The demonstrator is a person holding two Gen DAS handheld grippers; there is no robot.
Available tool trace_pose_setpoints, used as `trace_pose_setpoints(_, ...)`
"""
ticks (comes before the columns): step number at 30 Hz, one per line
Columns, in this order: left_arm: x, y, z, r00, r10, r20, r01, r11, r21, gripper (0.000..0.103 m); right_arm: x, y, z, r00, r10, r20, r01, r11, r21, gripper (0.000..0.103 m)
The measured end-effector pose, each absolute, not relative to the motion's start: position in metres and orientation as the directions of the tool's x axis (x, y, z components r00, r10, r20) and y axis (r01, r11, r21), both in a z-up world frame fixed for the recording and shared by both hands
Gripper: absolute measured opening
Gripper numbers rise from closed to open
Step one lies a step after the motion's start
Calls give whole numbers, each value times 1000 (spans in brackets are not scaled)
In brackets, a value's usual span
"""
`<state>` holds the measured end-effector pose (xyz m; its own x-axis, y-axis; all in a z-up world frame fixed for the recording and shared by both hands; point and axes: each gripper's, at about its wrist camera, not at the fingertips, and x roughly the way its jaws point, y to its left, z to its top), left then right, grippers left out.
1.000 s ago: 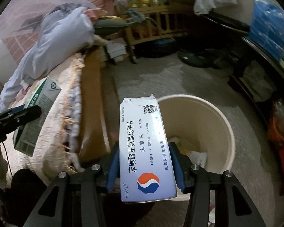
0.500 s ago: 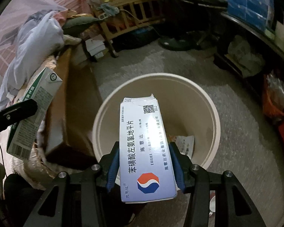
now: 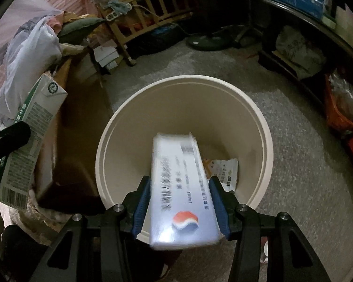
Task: Collect trash
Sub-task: 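Open the right gripper to drop the box while the left drops the carton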
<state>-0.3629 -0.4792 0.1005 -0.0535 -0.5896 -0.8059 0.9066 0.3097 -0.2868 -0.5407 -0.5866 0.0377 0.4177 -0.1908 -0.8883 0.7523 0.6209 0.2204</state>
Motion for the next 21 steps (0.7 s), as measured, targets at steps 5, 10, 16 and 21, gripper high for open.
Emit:
trace_pose_setpoints(5,-363,-479,101,-64,-588,-806,906,305,-294,56,-545,-592,40,407,-203,-890,778,588,222,49)
trace_pose_setpoints(10,-357,-471,107,-61,-607,-793,900,310,-307,59,-546,-586,46,414,-208,-886,774,593,222,51)
trace_pose_setpoints(16,-353,-459,114,-35,-616,-787,903,319,-290,59,-542,-577,52,410,-209,-888,765,608,211,53)
trace_pose_setpoints(21,-348,-442,118,44,-611,-791,917,339,-211,59,-533,-566,60,419,-206,-884,746,633,206,53)
